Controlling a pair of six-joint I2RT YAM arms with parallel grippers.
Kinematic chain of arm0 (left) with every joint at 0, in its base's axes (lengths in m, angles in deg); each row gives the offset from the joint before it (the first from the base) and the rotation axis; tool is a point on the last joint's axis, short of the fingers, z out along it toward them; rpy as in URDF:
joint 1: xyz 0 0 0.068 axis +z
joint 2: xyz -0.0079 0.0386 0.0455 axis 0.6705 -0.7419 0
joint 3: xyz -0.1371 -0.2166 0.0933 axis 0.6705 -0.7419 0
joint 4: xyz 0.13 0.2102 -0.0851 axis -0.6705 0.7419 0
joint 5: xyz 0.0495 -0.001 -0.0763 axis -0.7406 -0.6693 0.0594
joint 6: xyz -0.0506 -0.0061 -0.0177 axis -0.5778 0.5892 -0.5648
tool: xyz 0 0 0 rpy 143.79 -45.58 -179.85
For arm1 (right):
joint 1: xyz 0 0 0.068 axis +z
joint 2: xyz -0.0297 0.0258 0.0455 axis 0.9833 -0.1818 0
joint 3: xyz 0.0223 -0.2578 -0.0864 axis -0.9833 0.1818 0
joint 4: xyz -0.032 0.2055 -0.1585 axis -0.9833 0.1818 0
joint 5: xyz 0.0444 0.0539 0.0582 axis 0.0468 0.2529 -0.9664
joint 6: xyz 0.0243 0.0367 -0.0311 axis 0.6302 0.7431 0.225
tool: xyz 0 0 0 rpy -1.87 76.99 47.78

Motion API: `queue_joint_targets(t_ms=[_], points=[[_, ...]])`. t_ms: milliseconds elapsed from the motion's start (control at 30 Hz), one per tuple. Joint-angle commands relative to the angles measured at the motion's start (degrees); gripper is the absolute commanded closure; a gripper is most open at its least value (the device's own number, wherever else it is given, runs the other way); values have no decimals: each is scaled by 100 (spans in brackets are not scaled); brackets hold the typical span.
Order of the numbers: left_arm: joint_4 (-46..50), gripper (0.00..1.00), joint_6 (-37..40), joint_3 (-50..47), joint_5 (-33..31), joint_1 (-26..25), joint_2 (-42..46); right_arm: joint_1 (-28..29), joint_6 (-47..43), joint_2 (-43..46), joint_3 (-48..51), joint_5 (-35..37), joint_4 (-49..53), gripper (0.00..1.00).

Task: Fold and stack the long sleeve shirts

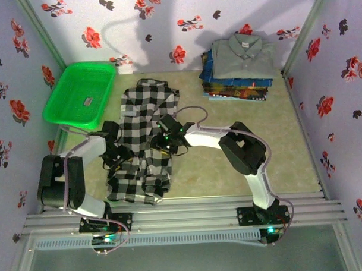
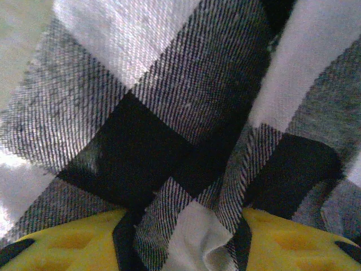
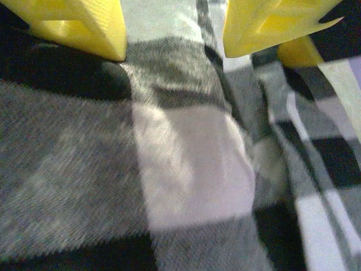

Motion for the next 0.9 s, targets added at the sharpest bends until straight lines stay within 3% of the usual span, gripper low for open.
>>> queue_joint_targets(t_ms=[0,133,233,333,467,633,800,867], points=[[-768,51,-317,-161,459,-255,-318,-302,257,-376,-216,687,216,50],[-1080,51,-377,216,656,-493,-890,-730,180,-717,-907,921,327,50],[-1094,50,-324,654,723,-490,-1165,-992,32,-1124,-1735,689,555,49],[-787,43,-314,934,683,-446,-1052,-1095,-241,-1225,-2297,424,897,44],[-194,30,-443,824,502,-350,-33,-1091,-436,-520,-1798,54,883,29],[667,23,-700,568,425,-276,1616,-1090,-1230,945,-791,-7,1491,15],[991,20,-670,-18,597,-220,2365,-1143,-1986,1847,89,67,2532,12],[718,20,-640,-319,905,-213,2351,-1137,-2025,2071,555,-137,2394,15]])
